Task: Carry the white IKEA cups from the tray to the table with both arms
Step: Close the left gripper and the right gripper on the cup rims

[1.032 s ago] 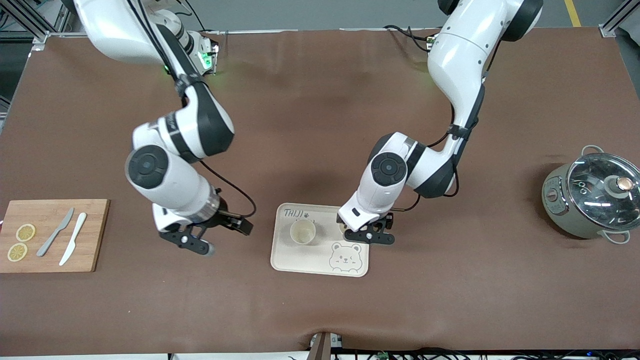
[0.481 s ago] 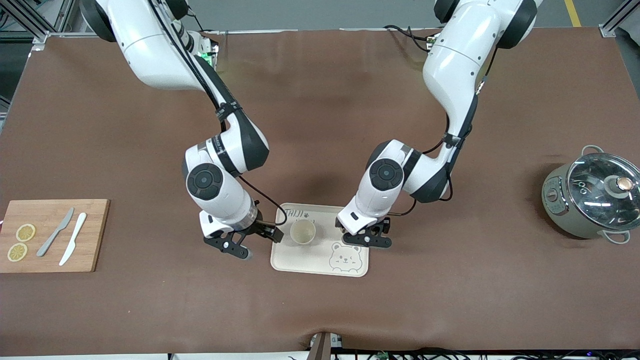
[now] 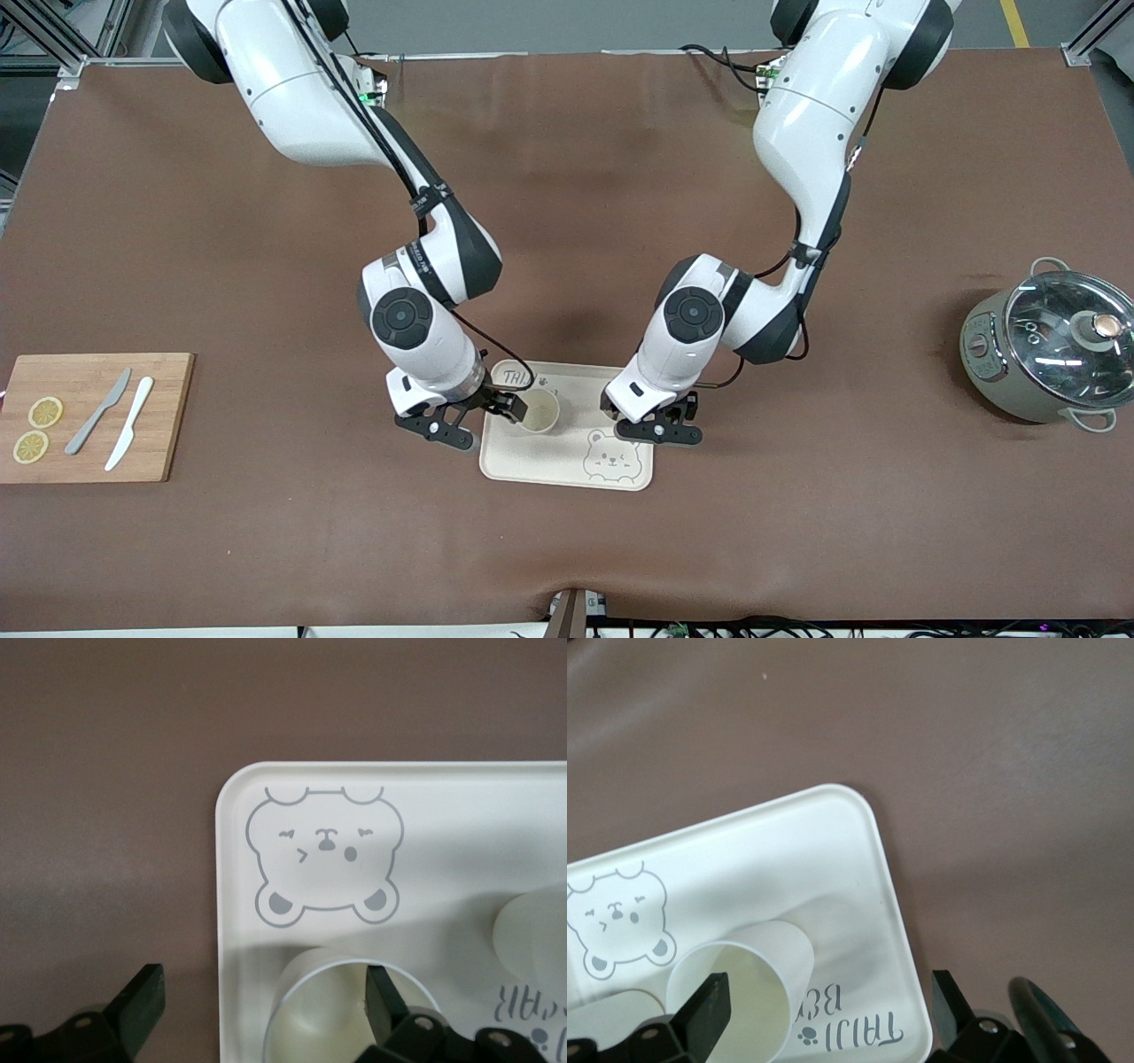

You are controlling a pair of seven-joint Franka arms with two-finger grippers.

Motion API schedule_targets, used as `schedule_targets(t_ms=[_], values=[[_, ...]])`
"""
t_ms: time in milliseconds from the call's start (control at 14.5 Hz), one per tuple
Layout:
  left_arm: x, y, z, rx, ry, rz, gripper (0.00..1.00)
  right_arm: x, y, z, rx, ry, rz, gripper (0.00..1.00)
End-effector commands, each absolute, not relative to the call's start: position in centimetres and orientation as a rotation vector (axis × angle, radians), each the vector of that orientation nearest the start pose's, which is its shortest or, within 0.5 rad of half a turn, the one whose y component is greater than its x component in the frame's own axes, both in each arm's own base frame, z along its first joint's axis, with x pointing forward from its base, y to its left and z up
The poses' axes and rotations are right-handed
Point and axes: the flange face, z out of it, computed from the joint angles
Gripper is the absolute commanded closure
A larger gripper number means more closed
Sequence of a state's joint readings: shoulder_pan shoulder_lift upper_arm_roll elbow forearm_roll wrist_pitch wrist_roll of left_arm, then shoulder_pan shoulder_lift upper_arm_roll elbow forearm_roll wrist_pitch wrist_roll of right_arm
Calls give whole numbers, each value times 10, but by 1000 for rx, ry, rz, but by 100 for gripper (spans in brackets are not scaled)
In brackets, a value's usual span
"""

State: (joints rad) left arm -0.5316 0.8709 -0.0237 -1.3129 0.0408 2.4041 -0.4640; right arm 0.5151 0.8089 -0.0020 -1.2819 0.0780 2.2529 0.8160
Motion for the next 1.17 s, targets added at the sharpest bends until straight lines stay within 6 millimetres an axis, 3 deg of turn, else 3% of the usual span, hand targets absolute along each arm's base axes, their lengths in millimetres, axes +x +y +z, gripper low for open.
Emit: schedule_targets(t_ms=[0, 69, 138, 206, 344, 757, 1101], values=[[653, -399, 230, -3210, 164, -355, 0, 665, 387, 272, -2936, 524, -173, 0], [652, -400, 232, -3224, 125, -346, 0, 665, 388, 265, -2935, 522, -175, 0], [643, -405, 228, -3236, 2, -300, 66, 662, 393, 261, -2935, 511, -178, 0], [634, -411, 222, -3229, -127, -278, 100, 660, 396, 258, -2934, 504, -181, 0], [622, -425, 217, -3214, -206, -277, 100, 659, 398, 252, -2936, 502, -181, 0], [622, -425, 219, -3210, -246, -283, 100, 653, 410, 232, -2936, 489, -203, 0], [631, -406, 250, -3175, -271, -229, 100, 652, 409, 225, -2961, 466, -220, 0]])
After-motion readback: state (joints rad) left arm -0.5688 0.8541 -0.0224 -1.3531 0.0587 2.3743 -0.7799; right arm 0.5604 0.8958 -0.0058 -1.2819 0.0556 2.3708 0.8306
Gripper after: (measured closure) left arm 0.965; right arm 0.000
